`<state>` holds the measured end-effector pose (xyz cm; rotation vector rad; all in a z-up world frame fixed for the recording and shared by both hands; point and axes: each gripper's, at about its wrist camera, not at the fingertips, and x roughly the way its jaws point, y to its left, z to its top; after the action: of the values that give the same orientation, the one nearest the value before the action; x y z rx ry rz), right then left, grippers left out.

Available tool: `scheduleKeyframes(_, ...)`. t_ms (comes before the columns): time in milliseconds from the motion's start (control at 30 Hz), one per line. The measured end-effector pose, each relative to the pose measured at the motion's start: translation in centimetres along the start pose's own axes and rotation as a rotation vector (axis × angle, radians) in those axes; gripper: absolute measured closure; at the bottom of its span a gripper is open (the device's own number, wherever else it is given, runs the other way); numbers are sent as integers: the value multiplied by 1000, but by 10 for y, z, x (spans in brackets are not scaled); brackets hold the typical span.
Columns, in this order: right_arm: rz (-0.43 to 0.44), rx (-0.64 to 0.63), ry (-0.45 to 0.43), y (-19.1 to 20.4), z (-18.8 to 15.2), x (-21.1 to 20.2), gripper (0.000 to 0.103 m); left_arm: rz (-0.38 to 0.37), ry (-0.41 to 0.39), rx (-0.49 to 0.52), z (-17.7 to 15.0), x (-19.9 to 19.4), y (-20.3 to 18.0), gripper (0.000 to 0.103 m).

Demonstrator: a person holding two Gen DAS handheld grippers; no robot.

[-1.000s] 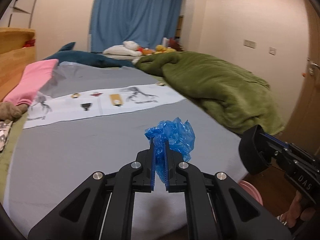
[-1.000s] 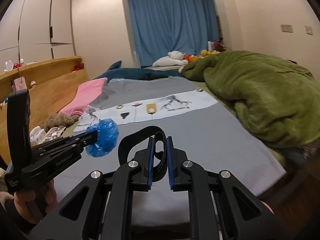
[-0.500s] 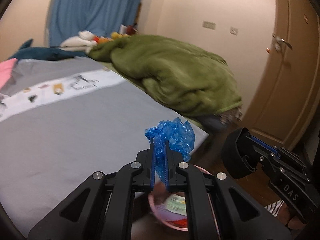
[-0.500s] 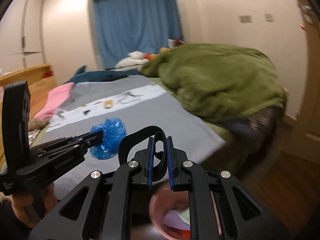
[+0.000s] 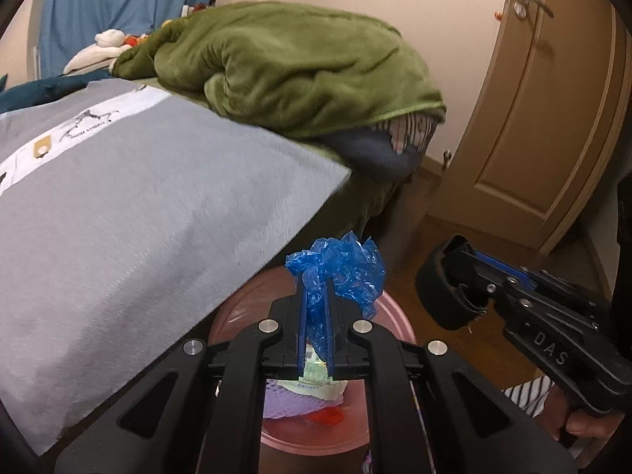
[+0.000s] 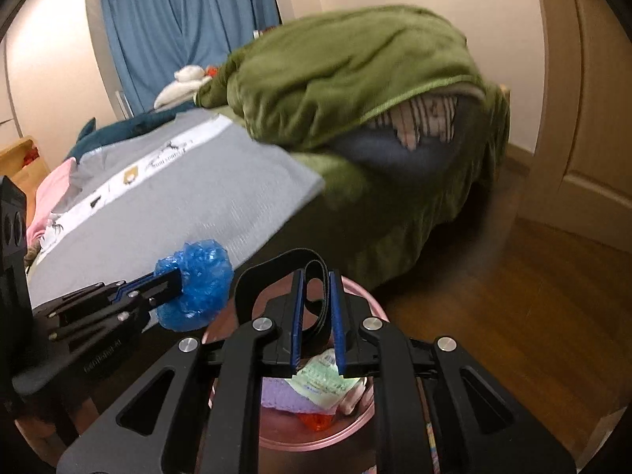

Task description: Collect trash

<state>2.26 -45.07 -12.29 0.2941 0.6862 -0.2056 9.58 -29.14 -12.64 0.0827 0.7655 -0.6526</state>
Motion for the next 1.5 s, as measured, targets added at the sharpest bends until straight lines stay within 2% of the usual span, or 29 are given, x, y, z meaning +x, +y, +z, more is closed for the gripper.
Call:
scheduleKeyframes(200, 4, -2, 82, 6, -8, 34, 87, 41, 48, -14, -7, 27, 12, 96)
scheduleKeyframes(367, 0, 14, 162, 3, -15, 58, 85, 25, 103, -34, -13, 48, 22, 95)
scheduleKeyframes(400, -8, 16, 171, 2, -16, 60, 82, 27, 107, -34, -14, 51, 23, 86)
scheduleKeyframes(433, -16, 19, 177, 1, -17, 62, 70, 27, 114, -37, -16, 54, 24, 77)
scheduleKeyframes(467, -29, 25, 180, 0, -18, 64, 54, 34, 118, -47, -18, 56, 25, 54)
scheduleKeyframes(500, -39, 26, 175, -1, -18, 64, 48, 47, 113, -58, -19, 56, 27, 40)
scheduleKeyframes(533, -60, 22, 165, -1, -18, 63, 44, 67, 109, -68, -20, 57, 29, 37)
scheduleKeyframes(600, -76, 24, 166, -3, -19, 63, 39, 78, 125, -98, -21, 60, 35, 24)
scheduleKeyframes(667, -79, 40, 174, -7, -20, 65, 32, 79, 134, -127, -23, 62, 43, 19)
scheduleKeyframes(767, -78, 28, 190, -5, -21, 67, 31, 85, 121, -143, -23, 59, 49, 16)
scheduleKeyframes(900, -80, 7, 165, 0, -18, 61, 27, 93, 104, -139, -19, 50, 51, 16)
scheduleKeyframes(1033, -44, 3, 92, 14, -6, 36, 16, 101, 68, -126, -5, 26, 54, 16)
scheduleKeyframes(1133, -6, -30, -10, 37, 8, 6, 5, 161, 3, -92, 11, -9, 59, 16)
scheduleKeyframes(1200, 16, -82, -110, 63, 18, -17, 5, 224, -59, -71, 21, -41, 67, 8)
scheduleKeyframes(1267, 39, -129, -185, 93, 26, -36, 5, 297, -133, -67, 28, -78, 79, 7)
scheduleKeyframes(1333, 63, -151, -236, 124, 31, -52, 5, 336, -171, -76, 32, -108, 94, 7)
scheduleKeyframes(1500, 129, -161, -274, 178, 33, -76, 5, 443, -218, -120, 29, -175, 130, 7)
